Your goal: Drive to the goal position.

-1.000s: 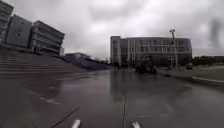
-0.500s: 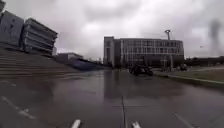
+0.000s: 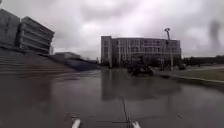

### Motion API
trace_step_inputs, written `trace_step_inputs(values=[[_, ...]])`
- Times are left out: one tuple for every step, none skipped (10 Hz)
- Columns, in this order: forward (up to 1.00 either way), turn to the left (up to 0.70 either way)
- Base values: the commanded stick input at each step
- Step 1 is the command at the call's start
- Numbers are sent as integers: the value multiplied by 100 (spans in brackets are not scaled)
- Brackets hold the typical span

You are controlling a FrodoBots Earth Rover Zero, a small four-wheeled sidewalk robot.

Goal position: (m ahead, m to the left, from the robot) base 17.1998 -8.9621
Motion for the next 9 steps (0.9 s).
trace_step_inputs(values=[[100,0],[100,0],[100,0],[100,0],[100,0],[100,0],[100,0],[100,0],[100,0]])
